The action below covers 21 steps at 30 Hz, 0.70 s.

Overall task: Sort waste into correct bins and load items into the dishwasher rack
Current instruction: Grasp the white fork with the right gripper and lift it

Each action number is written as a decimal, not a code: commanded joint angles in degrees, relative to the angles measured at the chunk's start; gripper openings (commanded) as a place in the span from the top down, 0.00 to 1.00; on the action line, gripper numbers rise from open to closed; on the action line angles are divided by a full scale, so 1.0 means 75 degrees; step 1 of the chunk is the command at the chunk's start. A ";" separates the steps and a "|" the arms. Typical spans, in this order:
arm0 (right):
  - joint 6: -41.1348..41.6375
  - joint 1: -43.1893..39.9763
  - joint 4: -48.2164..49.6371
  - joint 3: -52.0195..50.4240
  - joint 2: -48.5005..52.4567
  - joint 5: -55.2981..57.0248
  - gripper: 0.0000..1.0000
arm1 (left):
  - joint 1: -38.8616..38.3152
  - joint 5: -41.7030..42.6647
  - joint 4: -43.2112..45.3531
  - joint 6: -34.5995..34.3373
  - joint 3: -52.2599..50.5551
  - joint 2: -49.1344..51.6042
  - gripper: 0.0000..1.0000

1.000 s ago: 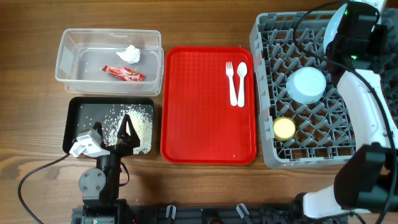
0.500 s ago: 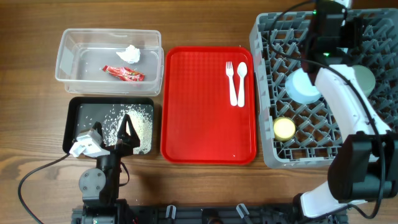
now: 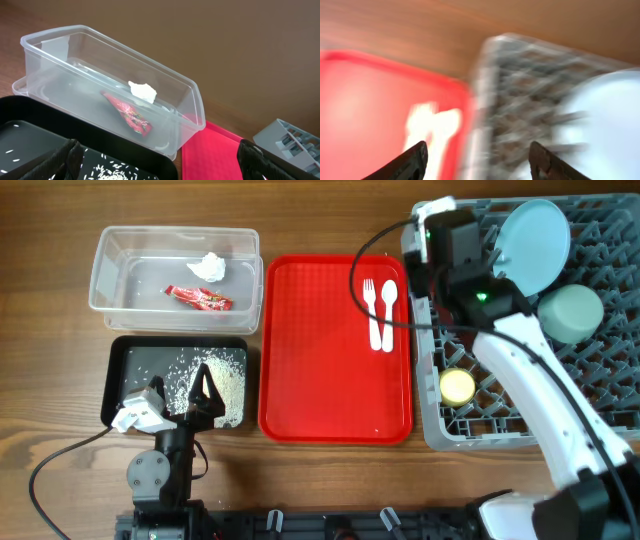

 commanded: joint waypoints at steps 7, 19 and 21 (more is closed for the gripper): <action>0.1880 0.0519 -0.0635 0.0093 0.0903 -0.3416 0.37 | 0.0035 0.0067 0.0023 0.0038 -0.0050 -0.0050 0.00; 0.1845 0.0498 0.0079 0.0090 0.2739 -0.1402 0.35 | 0.0035 0.0067 0.0023 0.0038 -0.0050 -0.0050 0.00; 0.1833 0.0493 0.0286 0.0093 0.2987 -0.1416 0.39 | 0.0035 0.0067 0.0023 0.0038 -0.0050 -0.0050 0.01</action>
